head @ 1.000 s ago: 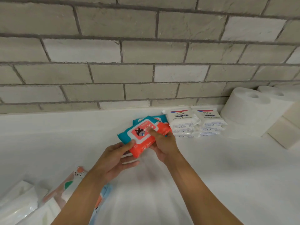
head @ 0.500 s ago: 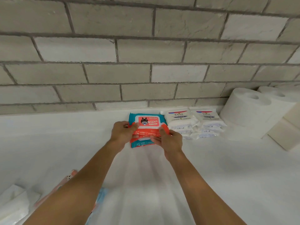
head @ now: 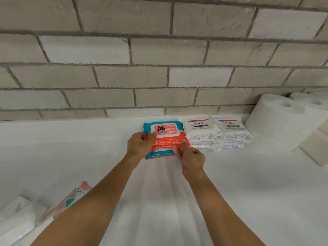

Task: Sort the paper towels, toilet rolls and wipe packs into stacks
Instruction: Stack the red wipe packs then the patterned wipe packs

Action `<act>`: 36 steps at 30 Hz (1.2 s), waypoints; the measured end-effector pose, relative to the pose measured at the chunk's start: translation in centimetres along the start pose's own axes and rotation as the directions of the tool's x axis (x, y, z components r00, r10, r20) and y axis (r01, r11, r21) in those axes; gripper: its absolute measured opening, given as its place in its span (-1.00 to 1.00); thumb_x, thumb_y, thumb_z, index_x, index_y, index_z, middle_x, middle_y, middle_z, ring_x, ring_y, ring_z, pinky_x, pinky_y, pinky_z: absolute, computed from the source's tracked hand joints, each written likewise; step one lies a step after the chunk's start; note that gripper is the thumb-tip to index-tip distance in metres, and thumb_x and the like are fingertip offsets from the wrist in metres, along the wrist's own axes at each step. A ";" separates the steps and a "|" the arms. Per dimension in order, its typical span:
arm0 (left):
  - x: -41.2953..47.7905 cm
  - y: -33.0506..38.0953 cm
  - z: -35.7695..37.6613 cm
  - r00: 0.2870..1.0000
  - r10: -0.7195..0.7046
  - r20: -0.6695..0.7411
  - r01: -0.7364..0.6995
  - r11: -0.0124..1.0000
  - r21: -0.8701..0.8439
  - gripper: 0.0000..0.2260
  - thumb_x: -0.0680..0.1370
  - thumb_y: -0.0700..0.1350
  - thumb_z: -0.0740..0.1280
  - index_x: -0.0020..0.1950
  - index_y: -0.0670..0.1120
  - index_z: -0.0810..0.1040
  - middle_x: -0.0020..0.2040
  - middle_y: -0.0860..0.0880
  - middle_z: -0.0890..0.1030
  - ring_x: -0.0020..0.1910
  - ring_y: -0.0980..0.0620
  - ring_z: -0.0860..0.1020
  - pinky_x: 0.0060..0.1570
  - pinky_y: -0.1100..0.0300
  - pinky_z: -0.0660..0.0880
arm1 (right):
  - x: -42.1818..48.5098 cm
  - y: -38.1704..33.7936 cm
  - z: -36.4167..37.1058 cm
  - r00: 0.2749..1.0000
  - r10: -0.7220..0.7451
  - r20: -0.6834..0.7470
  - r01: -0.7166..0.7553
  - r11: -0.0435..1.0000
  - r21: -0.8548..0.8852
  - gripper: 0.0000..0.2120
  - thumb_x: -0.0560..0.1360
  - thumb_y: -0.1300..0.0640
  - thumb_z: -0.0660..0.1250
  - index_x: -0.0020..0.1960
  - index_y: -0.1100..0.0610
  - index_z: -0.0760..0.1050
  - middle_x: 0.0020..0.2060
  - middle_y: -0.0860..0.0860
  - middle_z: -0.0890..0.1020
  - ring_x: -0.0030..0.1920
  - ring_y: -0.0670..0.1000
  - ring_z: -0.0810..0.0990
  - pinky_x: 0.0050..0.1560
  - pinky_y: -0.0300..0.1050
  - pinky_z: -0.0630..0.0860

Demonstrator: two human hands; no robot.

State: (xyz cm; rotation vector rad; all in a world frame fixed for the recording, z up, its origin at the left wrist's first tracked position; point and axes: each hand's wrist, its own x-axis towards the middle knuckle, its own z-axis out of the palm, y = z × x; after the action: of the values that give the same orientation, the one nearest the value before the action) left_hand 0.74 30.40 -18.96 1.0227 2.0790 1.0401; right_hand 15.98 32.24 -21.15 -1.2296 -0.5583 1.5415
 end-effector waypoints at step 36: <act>-1.2 -0.3 -0.3 0.998 -0.033 -0.060 0.026 0.993 -0.116 -0.57 0.51 0.17 0.36 0.29 -0.04 0.55 0.15 -0.03 0.65 -0.10 0.01 0.64 -0.11 0.21 0.56 | 0.7 3.2 0.3 0.996 -0.087 0.021 0.086 0.877 -0.474 -0.94 0.56 0.18 0.34 0.01 0.05 0.56 -0.05 0.01 0.66 -0.01 0.07 0.68 0.15 0.08 0.60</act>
State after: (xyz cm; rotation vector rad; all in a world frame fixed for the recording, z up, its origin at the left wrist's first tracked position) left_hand 1.02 29.12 -18.84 0.9101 2.0502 1.1759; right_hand 14.36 31.86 -24.01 -1.5473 -1.0220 1.3676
